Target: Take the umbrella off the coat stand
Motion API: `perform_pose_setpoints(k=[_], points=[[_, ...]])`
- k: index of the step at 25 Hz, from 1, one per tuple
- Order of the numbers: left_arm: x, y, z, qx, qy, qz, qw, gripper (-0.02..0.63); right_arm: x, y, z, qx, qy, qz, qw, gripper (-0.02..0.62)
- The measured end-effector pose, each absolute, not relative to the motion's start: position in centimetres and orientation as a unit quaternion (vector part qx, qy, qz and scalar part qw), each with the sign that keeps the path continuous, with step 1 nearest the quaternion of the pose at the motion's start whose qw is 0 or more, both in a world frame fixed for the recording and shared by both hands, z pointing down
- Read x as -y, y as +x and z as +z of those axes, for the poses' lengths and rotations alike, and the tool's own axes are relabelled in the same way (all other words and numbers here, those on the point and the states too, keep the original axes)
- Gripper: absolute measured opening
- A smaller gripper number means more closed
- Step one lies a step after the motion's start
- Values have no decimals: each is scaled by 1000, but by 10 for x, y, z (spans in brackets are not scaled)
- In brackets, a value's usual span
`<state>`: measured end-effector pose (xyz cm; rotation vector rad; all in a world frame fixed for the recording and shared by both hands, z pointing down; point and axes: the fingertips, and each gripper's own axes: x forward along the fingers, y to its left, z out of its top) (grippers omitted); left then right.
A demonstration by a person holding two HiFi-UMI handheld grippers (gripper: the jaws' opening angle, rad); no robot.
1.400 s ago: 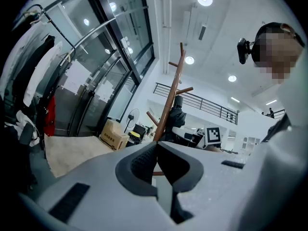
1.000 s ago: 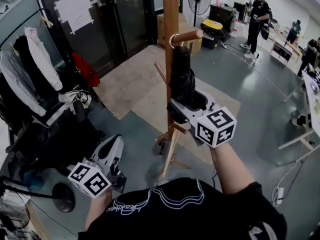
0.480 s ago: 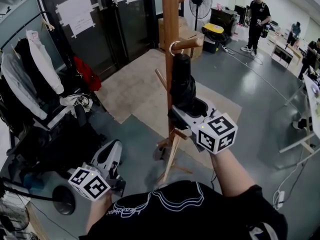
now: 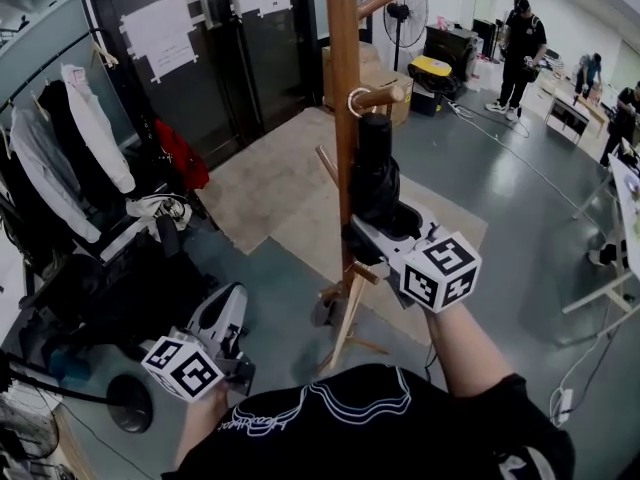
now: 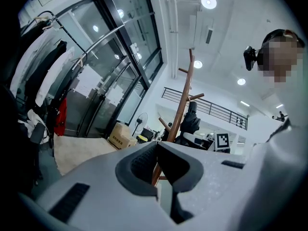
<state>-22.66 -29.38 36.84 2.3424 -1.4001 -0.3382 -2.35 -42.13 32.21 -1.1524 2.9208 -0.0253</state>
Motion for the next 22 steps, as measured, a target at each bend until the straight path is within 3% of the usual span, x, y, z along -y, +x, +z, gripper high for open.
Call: perform_pose_setpoints(k=[22], points=[[274, -230, 360, 505, 835, -123, 179, 5, 393, -10, 281, -925, -379, 32, 25, 253]])
